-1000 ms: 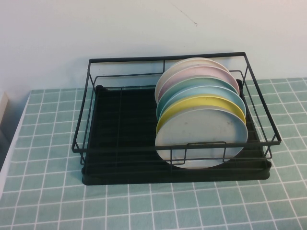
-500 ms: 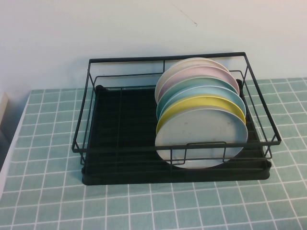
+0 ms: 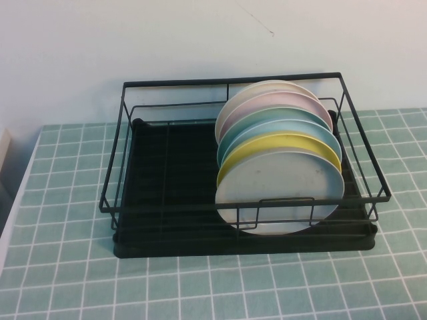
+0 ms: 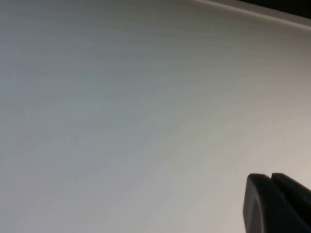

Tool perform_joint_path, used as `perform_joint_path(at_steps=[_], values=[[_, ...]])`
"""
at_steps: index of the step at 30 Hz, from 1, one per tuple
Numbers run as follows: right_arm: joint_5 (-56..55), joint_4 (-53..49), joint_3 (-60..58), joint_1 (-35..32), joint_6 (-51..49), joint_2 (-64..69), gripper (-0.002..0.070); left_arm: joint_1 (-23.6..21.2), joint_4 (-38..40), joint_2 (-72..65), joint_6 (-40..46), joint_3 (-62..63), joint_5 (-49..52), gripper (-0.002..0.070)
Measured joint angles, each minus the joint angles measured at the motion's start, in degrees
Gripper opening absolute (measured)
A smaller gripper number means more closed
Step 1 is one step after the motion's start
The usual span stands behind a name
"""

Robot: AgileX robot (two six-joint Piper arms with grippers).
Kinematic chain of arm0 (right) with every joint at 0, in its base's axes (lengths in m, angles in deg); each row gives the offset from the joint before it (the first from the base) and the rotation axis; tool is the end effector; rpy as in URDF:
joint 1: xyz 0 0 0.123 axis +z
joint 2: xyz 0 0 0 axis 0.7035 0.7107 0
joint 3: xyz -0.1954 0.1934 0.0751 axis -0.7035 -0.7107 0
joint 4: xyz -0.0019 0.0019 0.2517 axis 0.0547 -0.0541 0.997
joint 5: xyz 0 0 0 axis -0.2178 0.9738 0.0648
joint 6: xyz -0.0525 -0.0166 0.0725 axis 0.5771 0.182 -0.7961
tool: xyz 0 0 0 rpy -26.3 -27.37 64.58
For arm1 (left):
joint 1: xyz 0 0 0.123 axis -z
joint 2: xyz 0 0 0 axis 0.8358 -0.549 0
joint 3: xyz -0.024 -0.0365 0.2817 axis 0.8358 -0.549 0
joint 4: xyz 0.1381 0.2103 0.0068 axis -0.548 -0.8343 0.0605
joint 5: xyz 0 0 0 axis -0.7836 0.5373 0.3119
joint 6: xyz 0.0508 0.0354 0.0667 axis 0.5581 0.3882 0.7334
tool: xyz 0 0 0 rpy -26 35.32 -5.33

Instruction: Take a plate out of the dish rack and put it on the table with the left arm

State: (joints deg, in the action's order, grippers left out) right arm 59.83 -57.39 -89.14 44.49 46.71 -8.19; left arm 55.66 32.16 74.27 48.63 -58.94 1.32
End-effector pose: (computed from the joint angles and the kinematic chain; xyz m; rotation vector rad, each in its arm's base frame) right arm 0.0529 -0.0002 0.1757 0.0035 1.8453 -0.0026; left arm -0.0031 0.0175 0.3106 -0.2668 0.4157 -0.2622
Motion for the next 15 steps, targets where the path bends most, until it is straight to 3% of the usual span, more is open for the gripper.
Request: perform_joint_path(at_steps=[7, 12, 15], values=[[0.00, 0.00, 0.00, 0.00, 0.00, 0.00, -0.0001, 0.00, -10.48, -5.04, -0.98, 30.44, 44.75, -0.0004], [0.00, 0.00, 0.00, 0.00, 0.00, 0.00, -0.0001, 0.00, -11.56, -16.15, 0.31, 43.13, 68.37, -0.0004], [0.00, 0.00, 0.00, 0.00, 0.00, 0.00, -0.0001, 0.00, -7.70, -23.37, 8.59, 49.25, 82.23, -0.0004]])
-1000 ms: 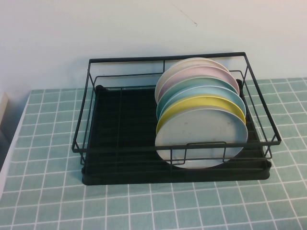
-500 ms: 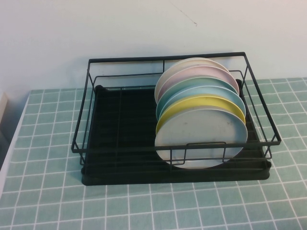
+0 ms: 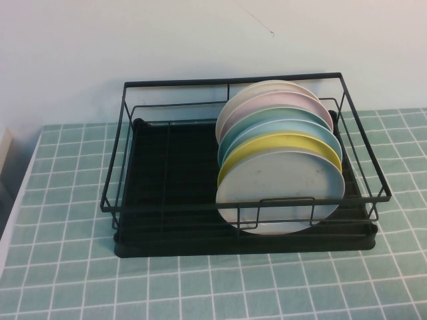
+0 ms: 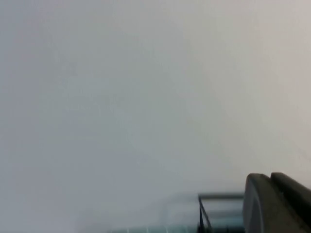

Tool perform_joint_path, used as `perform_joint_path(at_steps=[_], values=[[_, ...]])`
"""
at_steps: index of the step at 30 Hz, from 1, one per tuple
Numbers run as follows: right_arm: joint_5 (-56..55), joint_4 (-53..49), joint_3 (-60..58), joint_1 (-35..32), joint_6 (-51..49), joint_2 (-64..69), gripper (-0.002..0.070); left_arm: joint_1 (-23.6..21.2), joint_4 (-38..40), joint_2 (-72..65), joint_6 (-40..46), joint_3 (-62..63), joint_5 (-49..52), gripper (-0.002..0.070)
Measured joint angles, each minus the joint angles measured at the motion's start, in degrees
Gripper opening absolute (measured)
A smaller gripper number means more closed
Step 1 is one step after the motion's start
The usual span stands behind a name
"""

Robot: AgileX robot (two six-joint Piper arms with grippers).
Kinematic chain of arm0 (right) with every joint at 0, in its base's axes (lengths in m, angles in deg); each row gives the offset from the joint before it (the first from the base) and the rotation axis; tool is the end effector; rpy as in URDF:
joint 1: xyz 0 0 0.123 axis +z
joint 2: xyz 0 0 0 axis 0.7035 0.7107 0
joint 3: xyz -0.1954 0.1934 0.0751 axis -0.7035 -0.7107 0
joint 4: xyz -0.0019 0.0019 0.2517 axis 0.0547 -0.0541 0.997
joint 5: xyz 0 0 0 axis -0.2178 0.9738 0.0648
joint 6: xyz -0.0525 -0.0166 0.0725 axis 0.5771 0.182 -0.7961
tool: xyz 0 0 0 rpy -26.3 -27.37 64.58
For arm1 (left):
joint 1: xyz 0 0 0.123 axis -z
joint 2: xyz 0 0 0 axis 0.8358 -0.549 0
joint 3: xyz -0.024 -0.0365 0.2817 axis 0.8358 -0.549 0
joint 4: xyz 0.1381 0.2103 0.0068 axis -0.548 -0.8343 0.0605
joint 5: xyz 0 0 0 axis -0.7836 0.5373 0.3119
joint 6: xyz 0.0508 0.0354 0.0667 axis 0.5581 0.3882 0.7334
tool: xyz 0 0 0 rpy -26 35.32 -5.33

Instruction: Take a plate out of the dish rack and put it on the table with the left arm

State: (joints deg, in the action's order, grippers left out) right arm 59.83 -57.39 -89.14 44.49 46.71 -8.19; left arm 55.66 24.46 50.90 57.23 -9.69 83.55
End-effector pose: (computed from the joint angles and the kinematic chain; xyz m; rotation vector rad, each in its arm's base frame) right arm 0.0529 -0.0002 0.1757 0.0035 1.8453 -0.0026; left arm 0.0286 -0.0043 0.4510 -0.0592 1.4225 -0.1278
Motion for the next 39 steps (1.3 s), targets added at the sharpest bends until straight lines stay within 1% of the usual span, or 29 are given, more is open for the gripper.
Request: perform_joint_path(at_steps=[1, 2, 4, 6, 9, 10, 12, 13, 15, 17, 19, 21, 24, 27, 29, 32, 35, 39], values=[[0.00, 0.00, 0.00, 0.00, 0.00, 0.00, -0.0001, 0.00, 2.80, -2.61, 4.78, 1.63, 4.11, -0.0004], [0.00, 0.00, 0.00, 0.00, 0.00, 0.00, -0.0001, 0.00, 7.24, -5.83, 11.44, 3.01, 7.99, -0.0004], [0.00, 0.00, 0.00, 0.00, 0.00, 0.00, -0.0001, 0.00, 14.35, -10.38, 20.60, 4.86, 14.09, -0.0004], [0.00, 0.00, 0.00, 0.00, 0.00, 0.00, -0.0001, 0.00, 24.31, -14.54, 30.27, 5.71, 18.37, -0.0004], [0.00, 0.00, 0.00, 0.00, 0.00, 0.00, -0.0001, 0.00, 40.12, -19.67, 38.93, 5.73, 19.36, -0.0004], [0.00, 0.00, 0.00, 0.00, 0.00, 0.00, -0.0001, 0.00, 43.48, -20.59, 40.59, 5.73, 19.07, -0.0004], [0.00, 0.00, 0.00, 0.00, 0.00, 0.00, -0.0001, 0.00, 55.17, -23.84, 47.28, 5.73, 18.81, -0.0004], [0.00, 0.00, 0.00, 0.00, 0.00, 0.00, -0.0001, 0.00, 58.97, -25.23, 49.70, 5.73, 18.94, -0.0004], [0.00, 0.00, 0.00, 0.00, 0.00, 0.00, -0.0001, 0.00, 66.49, -28.13, 58.84, 5.82, 21.11, -0.0004], [0.00, 0.00, 0.00, 0.00, 0.00, 0.00, -0.0001, 0.11, 70.06, -30.97, 64.44, 5.82, 23.27, -0.0004], [0.00, 0.00, 0.00, 0.00, 0.00, 0.00, -0.0001, 0.71, 70.15, -33.67, 67.36, 5.82, 23.84, 0.0006], [0.00, 0.00, 0.00, 0.00, 0.00, 0.00, -0.0001, 1.77, 69.24, -36.03, 68.37, 5.82, 23.52, 0.0037], [0.00, 0.00, 0.00, 0.00, 0.00, 0.00, -0.0001, 4.85, 66.13, -39.55, 68.76, 5.82, 20.93, 0.0146], [0.00, 0.00, 0.00, 0.00, 0.00, 0.00, -0.0001, 9.72, 62.01, -41.80, 68.88, 5.82, 18.26, 0.0265], [0.00, 0.00, 0.00, 0.00, 0.00, 0.00, -0.0001, 13.13, 59.29, -43.15, 68.99, 5.82, 16.22, 0.0314], [0.00, 0.00, 0.00, 0.00, 0.00, 0.00, -0.0001, 18.95, 54.42, -45.48, 69.11, 5.82, 11.51, 0.0340], [0.00, 0.00, 0.00, 0.00, 0.00, 0.00, -0.0001, 23.71, 49.45, -48.33, 68.48, 5.82, 5.87, 0.0347], [0.00, 0.00, 0.00, 0.00, 0.00, 0.00, -0.0001, 27.61, 45.86, -52.03, 67.01, 5.82, -0.66, 0.0351]])
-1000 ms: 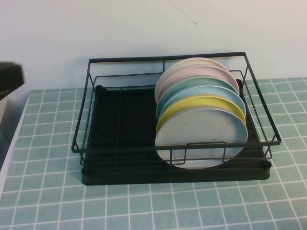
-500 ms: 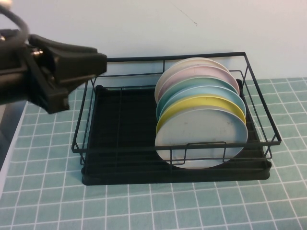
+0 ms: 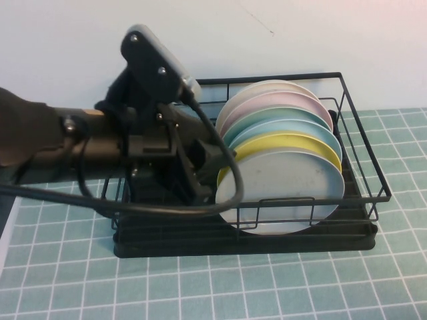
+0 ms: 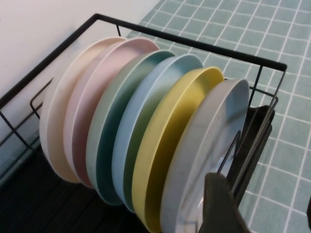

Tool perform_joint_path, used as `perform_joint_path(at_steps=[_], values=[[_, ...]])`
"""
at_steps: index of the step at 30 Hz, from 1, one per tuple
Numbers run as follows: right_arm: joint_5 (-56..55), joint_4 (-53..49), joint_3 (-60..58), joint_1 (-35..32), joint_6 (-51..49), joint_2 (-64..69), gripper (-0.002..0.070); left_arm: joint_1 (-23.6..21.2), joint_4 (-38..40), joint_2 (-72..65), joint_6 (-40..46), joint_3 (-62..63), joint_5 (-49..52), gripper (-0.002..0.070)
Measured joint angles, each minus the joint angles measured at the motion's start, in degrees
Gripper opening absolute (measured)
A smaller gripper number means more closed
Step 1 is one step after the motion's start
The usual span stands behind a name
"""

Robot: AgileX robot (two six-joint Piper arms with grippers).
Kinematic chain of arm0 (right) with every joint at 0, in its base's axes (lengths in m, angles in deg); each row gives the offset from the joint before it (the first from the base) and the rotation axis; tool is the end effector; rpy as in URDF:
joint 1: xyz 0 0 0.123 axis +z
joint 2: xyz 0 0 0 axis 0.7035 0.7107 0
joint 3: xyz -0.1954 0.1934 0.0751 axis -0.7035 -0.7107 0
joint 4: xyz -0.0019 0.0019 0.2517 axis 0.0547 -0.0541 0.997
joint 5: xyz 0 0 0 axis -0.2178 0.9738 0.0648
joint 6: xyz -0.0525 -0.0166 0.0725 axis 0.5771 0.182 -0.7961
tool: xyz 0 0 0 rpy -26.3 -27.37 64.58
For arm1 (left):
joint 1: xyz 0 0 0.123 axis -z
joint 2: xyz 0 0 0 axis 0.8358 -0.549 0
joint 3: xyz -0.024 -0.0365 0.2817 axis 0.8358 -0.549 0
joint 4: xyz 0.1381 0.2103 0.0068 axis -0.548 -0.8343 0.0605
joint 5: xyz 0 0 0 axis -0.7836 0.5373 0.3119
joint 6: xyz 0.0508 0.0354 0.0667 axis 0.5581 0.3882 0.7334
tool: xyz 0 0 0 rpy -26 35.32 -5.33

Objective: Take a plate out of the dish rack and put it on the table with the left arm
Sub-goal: Grasp the plate from the shelf

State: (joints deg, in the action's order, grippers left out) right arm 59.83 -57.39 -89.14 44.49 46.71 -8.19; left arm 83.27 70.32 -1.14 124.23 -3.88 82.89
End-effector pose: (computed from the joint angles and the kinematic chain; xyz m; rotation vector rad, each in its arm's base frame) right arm 0.0529 -0.0002 0.1757 0.0035 1.8453 -0.0026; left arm 0.2422 -0.1597 0.3519 0.9755 1.7942 -0.5039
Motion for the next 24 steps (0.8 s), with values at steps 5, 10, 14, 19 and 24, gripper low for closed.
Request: perform_joint_path(at_steps=[5, 10, 14, 19, 24], values=[[0.00, 0.00, 0.00, 0.00, 0.00, 0.00, -0.0001, 1.41, -0.10, -6.28, -0.25, 0.60, -1.88, 0.0351], [0.00, 0.00, 0.00, 0.00, 0.00, 0.00, -0.0001, 1.47, 0.62, -12.58, -0.35, 3.92, -1.85, 0.0351], [0.00, 0.00, 0.00, 0.00, 0.00, 0.00, -0.0001, 1.47, 0.84, -17.32, -0.87, 8.18, -0.83, 0.0351], [0.00, 0.00, 0.00, 0.00, 0.00, 0.00, -0.0001, 1.47, 1.21, -22.68, -2.42, 13.02, 0.78, 0.0345], [0.00, 0.00, 0.00, 0.00, 0.00, 0.00, -0.0001, 1.47, 1.21, -26.90, -3.05, 16.06, 4.29, 0.0273]])
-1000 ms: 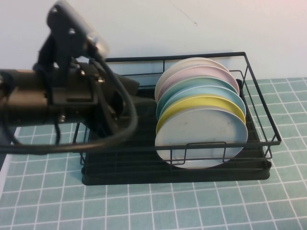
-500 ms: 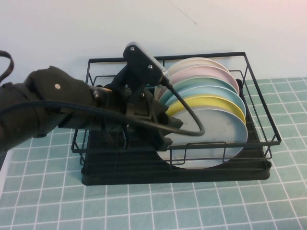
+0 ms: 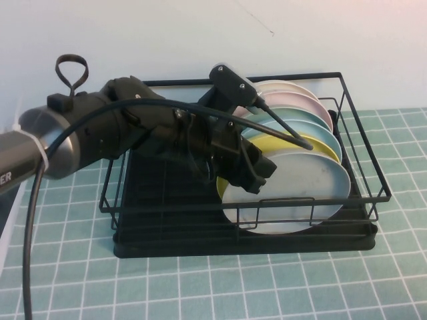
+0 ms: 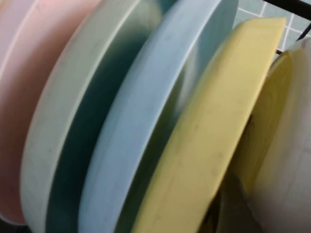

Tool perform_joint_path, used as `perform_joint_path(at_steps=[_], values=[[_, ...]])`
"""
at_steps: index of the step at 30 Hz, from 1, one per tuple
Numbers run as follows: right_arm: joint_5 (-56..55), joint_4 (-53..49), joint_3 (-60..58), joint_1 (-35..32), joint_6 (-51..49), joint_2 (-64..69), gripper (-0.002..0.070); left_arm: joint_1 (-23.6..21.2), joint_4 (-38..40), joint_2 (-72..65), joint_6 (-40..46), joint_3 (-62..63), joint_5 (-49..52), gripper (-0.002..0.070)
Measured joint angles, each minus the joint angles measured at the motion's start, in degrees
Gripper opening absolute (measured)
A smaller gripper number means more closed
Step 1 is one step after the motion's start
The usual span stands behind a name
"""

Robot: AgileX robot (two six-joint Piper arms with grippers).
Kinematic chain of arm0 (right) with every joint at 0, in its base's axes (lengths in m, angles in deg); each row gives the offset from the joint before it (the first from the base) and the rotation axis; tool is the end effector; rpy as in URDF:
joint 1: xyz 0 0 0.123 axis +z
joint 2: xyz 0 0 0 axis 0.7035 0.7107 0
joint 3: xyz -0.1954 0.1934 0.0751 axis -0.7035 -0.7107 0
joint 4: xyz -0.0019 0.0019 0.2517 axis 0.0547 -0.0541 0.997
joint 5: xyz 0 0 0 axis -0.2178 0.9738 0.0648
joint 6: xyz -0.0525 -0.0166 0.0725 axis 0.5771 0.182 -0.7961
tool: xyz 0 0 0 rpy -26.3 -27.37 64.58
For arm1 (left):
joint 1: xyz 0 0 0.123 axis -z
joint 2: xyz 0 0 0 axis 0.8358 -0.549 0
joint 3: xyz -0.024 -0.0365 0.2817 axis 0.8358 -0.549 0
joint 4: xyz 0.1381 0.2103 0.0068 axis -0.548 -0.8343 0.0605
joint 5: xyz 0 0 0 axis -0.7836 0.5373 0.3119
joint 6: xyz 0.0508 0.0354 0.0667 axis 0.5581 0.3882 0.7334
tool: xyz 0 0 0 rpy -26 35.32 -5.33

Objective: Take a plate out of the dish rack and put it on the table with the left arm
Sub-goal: Grasp the plate from the shelf, then place the plate from the table

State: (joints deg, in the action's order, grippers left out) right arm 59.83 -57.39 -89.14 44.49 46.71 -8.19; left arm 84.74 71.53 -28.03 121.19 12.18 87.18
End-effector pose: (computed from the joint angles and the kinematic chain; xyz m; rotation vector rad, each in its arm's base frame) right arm 0.0529 -0.0002 0.1757 0.0035 1.8453 -0.0026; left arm 0.3343 -0.2231 0.2768 1.0301 2.0269 -0.6455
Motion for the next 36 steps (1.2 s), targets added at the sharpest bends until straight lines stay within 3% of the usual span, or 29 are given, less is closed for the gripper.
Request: perform_joint_path(at_steps=[3, 12, 14, 16, 18, 21, 26, 30, 36], values=[[0.00, 0.00, 0.00, 0.00, 0.00, 0.00, -0.0001, 0.00, 0.00, -0.81, -0.12, 0.83, -0.11, 0.0232], [0.00, 0.00, 0.00, 0.00, 0.00, 0.00, -0.0001, 0.00, -2.06, 2.06, -4.79, 5.41, 2.66, 0.0224], [0.00, 0.00, 0.00, 0.00, 0.00, 0.00, -0.0001, 0.00, -2.32, 4.93, -5.92, 7.59, 2.94, 0.0188], [0.00, 0.00, 0.00, 0.00, 0.00, 0.00, -0.0001, 0.00, -2.15, 8.27, -8.31, 9.61, 4.18, 0.0099], [0.00, 0.00, 0.00, 0.00, 0.00, 0.00, -0.0001, 0.00, -1.72, 11.01, -11.42, 10.74, 6.12, 0.0048], [0.00, 0.00, 0.00, 0.00, 0.00, 0.00, -0.0001, 0.00, -2.57, 15.46, -18.30, 11.27, 10.01, 0.0029], [0.00, 0.00, 0.00, 0.00, 0.00, 0.00, -0.0001, 0.00, -12.07, 18.03, -36.69, 11.36, 22.85, 0.0027], [0.00, 0.00, 0.00, 0.00, 0.00, 0.00, -0.0001, 0.00, -19.94, 16.46, -45.68, 11.36, 35.15, 0.0027], [0.00, 0.00, 0.00, 0.00, 0.00, 0.00, -0.0001, 0.00, -23.78, 15.24, -53.74, 5.36, 35.73, 0.0027]])
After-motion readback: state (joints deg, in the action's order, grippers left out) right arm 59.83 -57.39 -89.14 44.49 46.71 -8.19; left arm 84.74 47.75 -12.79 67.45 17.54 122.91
